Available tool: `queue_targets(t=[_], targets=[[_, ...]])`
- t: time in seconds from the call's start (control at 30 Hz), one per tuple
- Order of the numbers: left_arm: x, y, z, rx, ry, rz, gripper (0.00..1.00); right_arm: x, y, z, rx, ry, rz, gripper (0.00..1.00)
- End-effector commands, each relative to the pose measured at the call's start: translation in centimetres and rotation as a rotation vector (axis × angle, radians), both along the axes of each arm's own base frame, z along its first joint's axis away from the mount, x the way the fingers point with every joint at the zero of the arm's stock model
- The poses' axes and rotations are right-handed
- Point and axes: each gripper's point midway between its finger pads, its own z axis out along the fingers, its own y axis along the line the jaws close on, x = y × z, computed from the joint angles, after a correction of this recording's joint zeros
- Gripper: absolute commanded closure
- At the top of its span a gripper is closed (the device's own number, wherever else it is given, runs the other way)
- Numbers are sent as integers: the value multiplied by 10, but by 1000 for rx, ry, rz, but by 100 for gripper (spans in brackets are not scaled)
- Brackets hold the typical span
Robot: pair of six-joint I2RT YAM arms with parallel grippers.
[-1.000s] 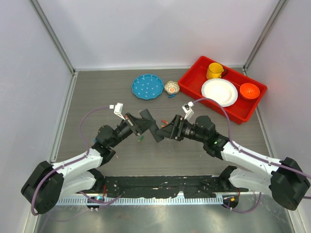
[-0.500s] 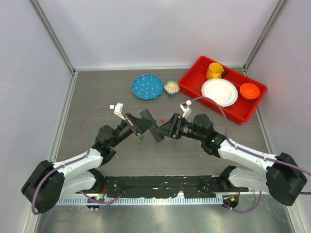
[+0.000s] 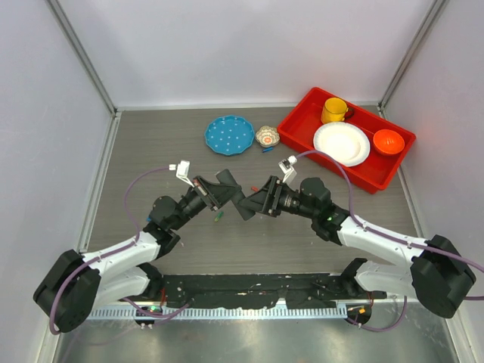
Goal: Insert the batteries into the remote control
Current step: Remove the battery cover from the remote control.
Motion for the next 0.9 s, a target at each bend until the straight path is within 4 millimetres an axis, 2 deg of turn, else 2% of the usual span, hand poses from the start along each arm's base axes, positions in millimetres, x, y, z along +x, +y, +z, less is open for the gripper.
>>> queue_targets(t=[0.0,0.17,0.3,0.5,0.87], targets=[[1,8,18,-39,-61,34,100,2,4,20,58,-41,10,34],[1,8,20,-40,-66,33,100,3,4,17,51,-36,7,34],[0,8,20,-44,-66,31,100,4,5,16,49,-30,5,38],[-1,8,20,-49,-66,33,100,4,5,11,42,-22,5,51],[2,10,21,-53,-66,50,100,2,4,7,38,-13,11,55]])
